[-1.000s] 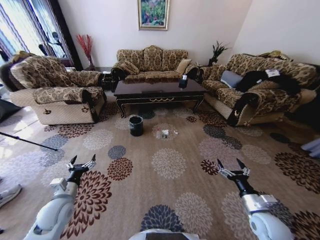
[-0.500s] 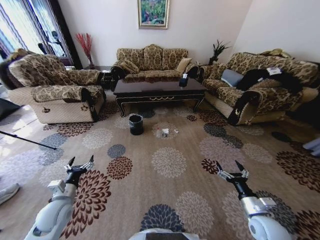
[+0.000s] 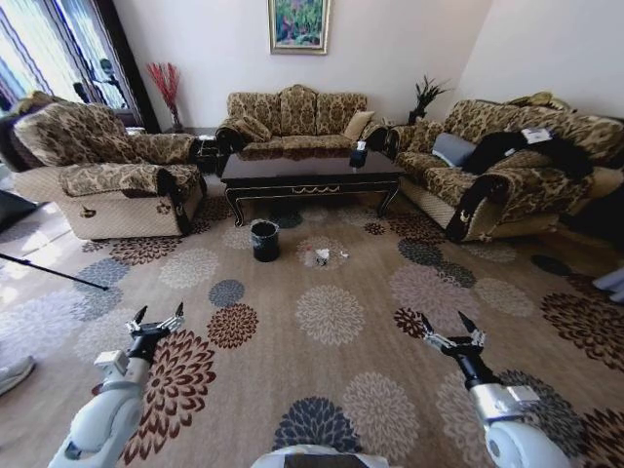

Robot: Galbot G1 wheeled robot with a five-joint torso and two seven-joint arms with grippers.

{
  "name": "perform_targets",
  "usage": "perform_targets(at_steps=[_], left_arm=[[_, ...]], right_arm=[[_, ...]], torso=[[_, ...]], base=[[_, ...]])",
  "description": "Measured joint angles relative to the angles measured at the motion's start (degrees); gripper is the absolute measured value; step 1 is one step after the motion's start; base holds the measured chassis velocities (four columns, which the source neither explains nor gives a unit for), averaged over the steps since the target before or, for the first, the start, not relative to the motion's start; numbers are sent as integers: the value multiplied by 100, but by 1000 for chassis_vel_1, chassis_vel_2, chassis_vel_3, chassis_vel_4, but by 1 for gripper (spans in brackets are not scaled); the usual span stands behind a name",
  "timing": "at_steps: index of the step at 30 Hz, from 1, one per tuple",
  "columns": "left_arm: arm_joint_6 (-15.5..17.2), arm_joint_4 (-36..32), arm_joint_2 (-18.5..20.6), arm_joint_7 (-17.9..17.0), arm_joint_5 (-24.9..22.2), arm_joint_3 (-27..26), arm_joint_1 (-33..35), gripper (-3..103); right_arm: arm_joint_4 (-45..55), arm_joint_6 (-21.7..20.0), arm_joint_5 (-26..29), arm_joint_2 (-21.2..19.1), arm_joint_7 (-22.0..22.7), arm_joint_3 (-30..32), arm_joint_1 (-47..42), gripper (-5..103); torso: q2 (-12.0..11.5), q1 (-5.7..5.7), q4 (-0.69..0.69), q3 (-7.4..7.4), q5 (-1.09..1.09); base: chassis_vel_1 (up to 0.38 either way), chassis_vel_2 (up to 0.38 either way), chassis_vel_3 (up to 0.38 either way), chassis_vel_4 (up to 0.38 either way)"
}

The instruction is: Move to the front of the table and pick up the trash from the floor, then place it into the trash bin.

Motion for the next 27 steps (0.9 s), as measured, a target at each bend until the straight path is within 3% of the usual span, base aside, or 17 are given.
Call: perform_targets(at_steps=[27], left_arm=[[-154,-179,39,125,157,94,261,100]], right_arm=[[-62,38,-153,-134,-30,-111,104,100]], torso=[[-673,-274,0,-399,0]], base=[[0,0,0,0]])
